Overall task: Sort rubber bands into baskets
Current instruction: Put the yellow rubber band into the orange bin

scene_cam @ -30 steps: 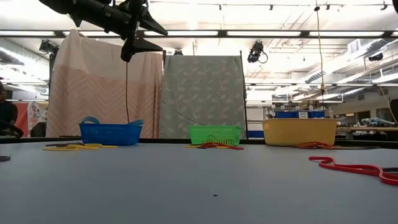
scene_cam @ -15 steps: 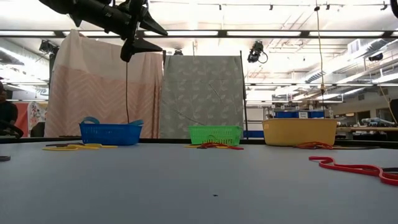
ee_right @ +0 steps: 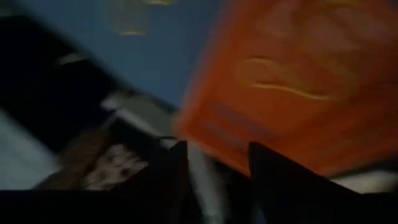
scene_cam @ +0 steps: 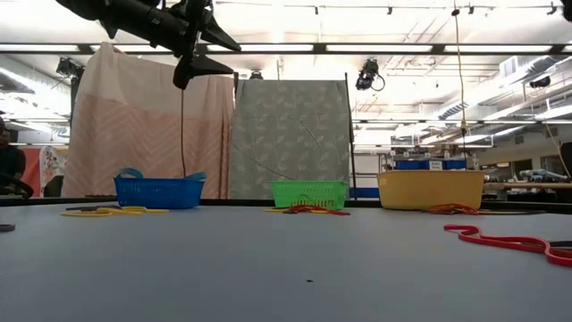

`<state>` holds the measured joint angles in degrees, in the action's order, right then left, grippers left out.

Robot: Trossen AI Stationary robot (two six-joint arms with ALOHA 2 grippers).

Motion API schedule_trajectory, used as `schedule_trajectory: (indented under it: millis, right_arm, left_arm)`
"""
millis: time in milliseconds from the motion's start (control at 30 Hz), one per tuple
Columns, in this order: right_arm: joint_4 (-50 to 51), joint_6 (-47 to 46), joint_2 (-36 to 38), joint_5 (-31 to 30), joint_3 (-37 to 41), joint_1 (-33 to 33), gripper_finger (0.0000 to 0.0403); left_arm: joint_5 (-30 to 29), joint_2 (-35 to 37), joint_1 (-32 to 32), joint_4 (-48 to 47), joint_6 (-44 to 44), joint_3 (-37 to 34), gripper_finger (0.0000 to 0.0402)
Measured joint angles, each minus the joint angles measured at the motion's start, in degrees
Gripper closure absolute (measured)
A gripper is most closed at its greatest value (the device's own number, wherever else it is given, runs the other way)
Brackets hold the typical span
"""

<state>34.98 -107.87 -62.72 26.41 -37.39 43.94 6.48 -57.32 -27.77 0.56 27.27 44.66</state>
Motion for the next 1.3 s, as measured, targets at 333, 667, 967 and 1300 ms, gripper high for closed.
schedule_trajectory:
  millis: [333, 667, 967, 1300]
  right_arm:
    - [-22.5, 6.7, -3.7, -5.0, -0.4, -10.9, 0.0201]
    - [-7.7, 36.0, -21.1, 4.9, -13.9, -19.2, 0.0203]
    - [22.9, 53.1, -31.5, -17.2, -24.7, -18.6, 0.0203]
    - [23.2, 58.6, -41.0, -14.7, -24.7, -18.4, 0.0203]
  left_arm:
    - [0.0, 0.0, 0.0, 0.0, 0.0, 0.0, 0.0149]
    - [0.0, 0.0, 0.0, 0.0, -0.2, 0.0, 0.0149]
    - [0.0, 0.0, 0.0, 0.1, 0.0, 0.0, 0.0149]
    - [0.0, 0.0, 0.0, 0.1, 1.7, 0.0, 0.0149]
